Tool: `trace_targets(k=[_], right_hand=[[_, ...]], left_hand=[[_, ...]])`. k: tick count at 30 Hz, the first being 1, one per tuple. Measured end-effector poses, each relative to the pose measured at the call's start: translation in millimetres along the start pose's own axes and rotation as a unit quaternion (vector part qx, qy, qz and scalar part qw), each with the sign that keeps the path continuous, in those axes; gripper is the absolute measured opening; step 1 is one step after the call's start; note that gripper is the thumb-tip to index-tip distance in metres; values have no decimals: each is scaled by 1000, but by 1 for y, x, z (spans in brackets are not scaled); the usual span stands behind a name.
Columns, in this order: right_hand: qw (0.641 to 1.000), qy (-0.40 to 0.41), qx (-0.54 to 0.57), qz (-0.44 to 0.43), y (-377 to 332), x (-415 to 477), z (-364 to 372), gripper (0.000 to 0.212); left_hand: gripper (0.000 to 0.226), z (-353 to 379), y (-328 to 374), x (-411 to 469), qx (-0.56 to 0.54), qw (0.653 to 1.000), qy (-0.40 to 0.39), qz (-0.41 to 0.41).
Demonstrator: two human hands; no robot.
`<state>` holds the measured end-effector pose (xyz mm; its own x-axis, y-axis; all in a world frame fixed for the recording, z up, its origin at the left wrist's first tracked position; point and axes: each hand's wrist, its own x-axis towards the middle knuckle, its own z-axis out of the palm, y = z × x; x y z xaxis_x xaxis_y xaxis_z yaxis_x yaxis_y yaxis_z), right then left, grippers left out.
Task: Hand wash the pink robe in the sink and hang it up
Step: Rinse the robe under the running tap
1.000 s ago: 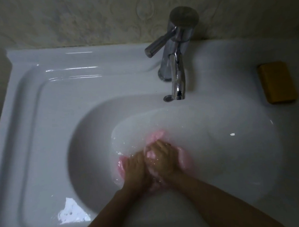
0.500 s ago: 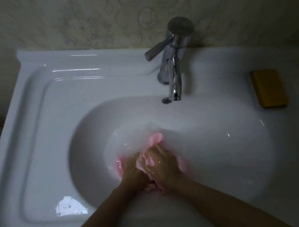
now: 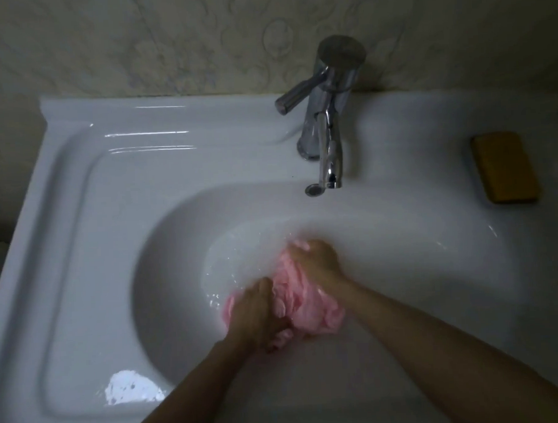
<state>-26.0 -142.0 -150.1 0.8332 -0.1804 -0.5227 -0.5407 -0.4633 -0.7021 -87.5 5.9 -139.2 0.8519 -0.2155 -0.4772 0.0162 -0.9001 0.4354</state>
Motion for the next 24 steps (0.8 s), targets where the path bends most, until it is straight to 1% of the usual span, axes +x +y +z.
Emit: trace_targets(k=[1,2,3,4,5,6,7,8,9,10,11,12,13,14,15,16,17,18,19,20,21,22,23,24], right_hand=[[994,-16,106,13,-3,1,-20,13],[984,-35,172,8,-4,2,-40,10],[975,-69,211,-12,-1,3,-60,14],[970,-109,211,-51,1,2,-78,19],[963,-152,199,-96,1,-1,-93,28],[961,-181,161,-135,1,-2,-103,42],[960,-198,115,-164,2,-3,-111,54],[964,-193,43,-178,7,-3,-114,59],[967,-179,-33,-177,15,-4,-114,58],[963,-149,-131,-183,24,-6,-115,51],[944,-115,-217,-221,36,-7,-116,43],[917,-104,-284,-259,49,-9,-117,34],[900,-117,-321,-269,59,-10,-117,32],[905,-123,-326,-245,62,-15,-119,32],[929,-121,-294,-188,63,-19,-121,23],[960,-93,-228,-136,61,-23,-122,16],[985,-27,-146,-92,59,-24,-123,17],[994,62,-81,-48,57,-24,-119,17],[992,121,-35,2,50,-26,-112,33],[989,133,-10,64,41,-25,-101,53],[987,123,2,104,33,-24,-86,69],[988,112,-25,108,25,-21,-68,80],[988,99,-69,99,19,-19,-50,86],[984,107,-120,73,15,-18,-34,85]], left_hand=[[54,-7,-1,1,22,1000,14,-1],[53,-14,-2,1,31,998,47,9],[54,-19,-3,1,40,994,93,31],[55,-25,-3,2,51,985,151,64],[54,-30,-1,4,76,968,219,100],[48,-37,2,5,103,941,291,138],[39,-41,5,6,121,917,338,174],[37,-41,4,9,142,892,372,214],[41,-41,2,11,162,874,376,260],[45,-39,-2,12,196,857,357,315],[46,-37,-8,11,240,838,317,375],[46,-35,-15,9,283,813,268,432],[49,-33,-22,6,318,795,208,473],[56,-33,-27,1,325,787,152,502],[62,-32,-30,-2,313,790,105,517],[63,-33,-29,-5,282,795,94,529],[59,-33,-26,-6,243,805,108,530],[57,-34,-21,-5,209,820,142,514],[63,-33,-17,-1,189,850,169,462],[76,-32,-12,5,178,887,184,385],[92,-30,-7,10,171,924,168,299],[106,-26,-5,15,173,948,140,229],[115,-21,-3,18,186,962,95,179],[118,-15,-4,21,198,966,61,153]])
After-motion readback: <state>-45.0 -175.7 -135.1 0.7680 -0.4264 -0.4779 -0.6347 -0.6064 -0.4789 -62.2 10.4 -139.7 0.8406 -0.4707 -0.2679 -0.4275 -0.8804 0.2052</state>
